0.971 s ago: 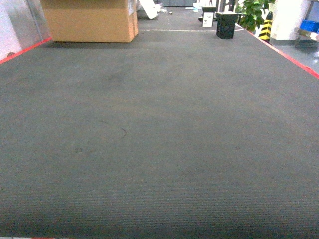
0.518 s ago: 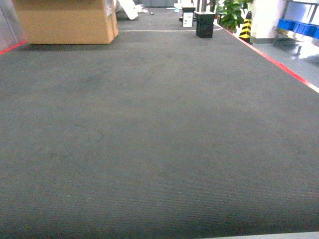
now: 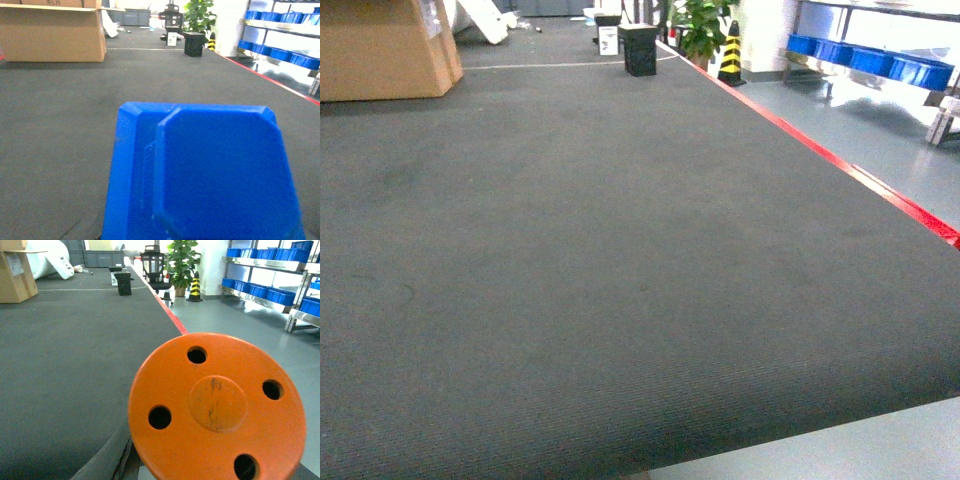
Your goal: Sort blue parts and orange caps into right shelf containers
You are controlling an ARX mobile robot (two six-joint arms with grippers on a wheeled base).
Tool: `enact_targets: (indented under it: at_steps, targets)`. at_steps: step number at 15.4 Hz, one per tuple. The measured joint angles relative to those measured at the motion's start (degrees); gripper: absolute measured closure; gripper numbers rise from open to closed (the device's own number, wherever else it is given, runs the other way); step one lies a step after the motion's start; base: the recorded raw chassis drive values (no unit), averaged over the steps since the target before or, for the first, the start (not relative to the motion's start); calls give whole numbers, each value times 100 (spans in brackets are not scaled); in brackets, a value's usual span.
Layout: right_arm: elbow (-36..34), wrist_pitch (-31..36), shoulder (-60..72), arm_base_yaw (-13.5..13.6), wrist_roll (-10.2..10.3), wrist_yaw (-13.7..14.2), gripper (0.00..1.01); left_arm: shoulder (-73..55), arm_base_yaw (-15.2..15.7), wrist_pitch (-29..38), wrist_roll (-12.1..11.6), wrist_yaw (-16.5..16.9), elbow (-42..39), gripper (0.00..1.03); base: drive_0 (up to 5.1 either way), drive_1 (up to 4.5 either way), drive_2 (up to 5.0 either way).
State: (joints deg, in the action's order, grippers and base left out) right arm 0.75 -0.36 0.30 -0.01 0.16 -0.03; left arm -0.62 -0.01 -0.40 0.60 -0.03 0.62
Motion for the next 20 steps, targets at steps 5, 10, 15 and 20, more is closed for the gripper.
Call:
enact_targets:
  at_steps: [5, 10, 15, 20]
  targets:
    - [0, -2, 0, 0, 0, 0, 57, 0, 0, 0, 0, 0, 0, 60, -159, -159, -159]
    - [0, 0, 0, 0, 0, 0, 57, 0, 2, 0, 0, -2, 0, 60, -154, -154, -154]
    - [0, 0, 0, 0, 0, 0, 57, 0, 0, -2, 0, -2, 0, 60, -151, -151, -151]
    - [0, 0, 0, 0, 0, 0, 57, 0, 0, 0, 0, -2, 0, 60, -151, -151, -151]
